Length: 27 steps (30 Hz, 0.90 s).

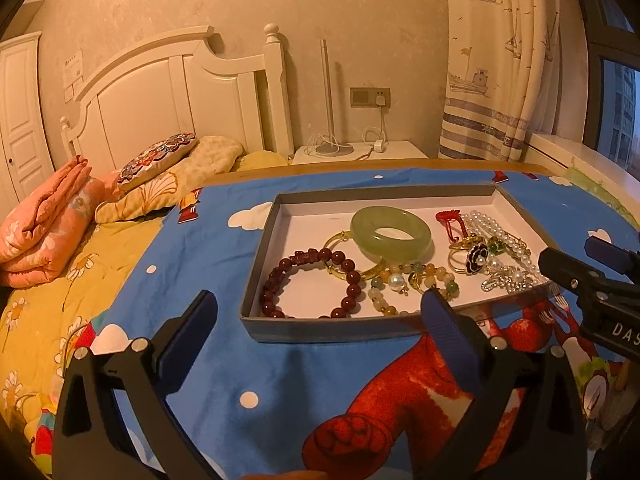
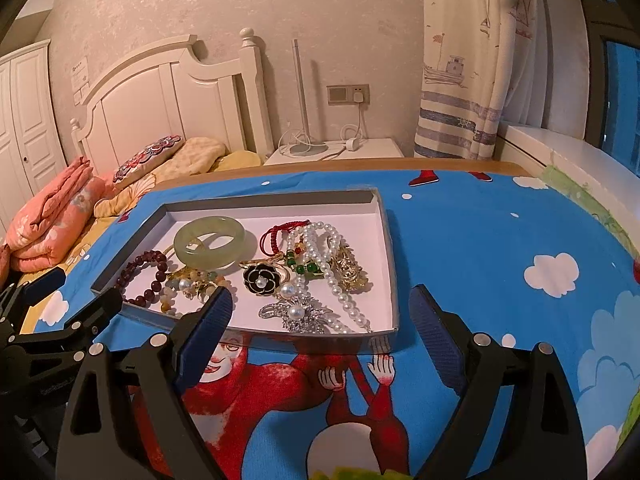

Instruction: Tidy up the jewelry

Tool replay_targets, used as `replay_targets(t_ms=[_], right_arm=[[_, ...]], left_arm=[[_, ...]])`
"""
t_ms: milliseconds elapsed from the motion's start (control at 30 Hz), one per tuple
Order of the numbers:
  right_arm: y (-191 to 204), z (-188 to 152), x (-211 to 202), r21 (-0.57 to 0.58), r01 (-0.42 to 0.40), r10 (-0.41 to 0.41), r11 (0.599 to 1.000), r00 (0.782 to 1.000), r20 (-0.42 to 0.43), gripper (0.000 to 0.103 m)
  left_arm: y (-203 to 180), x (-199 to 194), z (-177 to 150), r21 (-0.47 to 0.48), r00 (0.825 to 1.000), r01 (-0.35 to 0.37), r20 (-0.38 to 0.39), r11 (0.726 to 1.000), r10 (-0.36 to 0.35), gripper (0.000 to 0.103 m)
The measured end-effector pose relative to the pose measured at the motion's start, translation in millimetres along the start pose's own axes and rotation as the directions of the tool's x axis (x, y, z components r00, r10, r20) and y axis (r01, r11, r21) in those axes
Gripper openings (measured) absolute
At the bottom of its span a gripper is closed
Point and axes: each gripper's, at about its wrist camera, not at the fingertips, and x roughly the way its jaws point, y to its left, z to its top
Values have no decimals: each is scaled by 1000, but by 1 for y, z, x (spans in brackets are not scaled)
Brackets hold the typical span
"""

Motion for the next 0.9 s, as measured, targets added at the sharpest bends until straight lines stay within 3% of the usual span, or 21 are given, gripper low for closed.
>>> replay_targets(t_ms=[900], right_arm=[[-3,-1,1,-1,14,-14,1000,1000,1,86]], left_arm=[[-4,1,0,-17,1000,15,-3,1000,-15,101]])
